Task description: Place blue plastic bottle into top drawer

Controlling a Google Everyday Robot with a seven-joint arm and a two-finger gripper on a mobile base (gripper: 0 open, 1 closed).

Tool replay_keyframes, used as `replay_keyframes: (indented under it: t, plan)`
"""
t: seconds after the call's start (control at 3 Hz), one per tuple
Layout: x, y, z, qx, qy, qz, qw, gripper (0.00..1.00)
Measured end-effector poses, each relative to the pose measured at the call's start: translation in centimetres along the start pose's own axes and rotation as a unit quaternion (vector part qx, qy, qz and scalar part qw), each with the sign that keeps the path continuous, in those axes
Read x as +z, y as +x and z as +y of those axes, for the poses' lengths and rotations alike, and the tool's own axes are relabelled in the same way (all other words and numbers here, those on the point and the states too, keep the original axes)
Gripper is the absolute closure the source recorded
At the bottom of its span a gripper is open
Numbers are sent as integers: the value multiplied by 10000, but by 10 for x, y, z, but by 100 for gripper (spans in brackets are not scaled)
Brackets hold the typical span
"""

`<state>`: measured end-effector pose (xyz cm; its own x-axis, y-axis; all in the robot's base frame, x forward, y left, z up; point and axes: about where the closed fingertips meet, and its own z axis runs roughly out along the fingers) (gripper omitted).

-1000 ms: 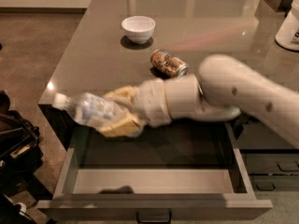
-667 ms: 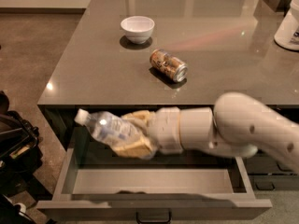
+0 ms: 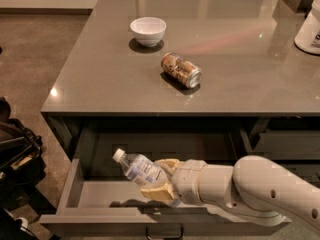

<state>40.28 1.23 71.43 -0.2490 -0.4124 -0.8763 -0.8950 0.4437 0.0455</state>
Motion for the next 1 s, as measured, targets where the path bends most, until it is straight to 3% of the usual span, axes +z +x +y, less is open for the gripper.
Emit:
replay_keyframes:
  t: [0.33,1.0]
  plan:
    - [13,42,-17,318,99,191,9993,100]
    - [15,47,-20,355,90,212,9991,59]
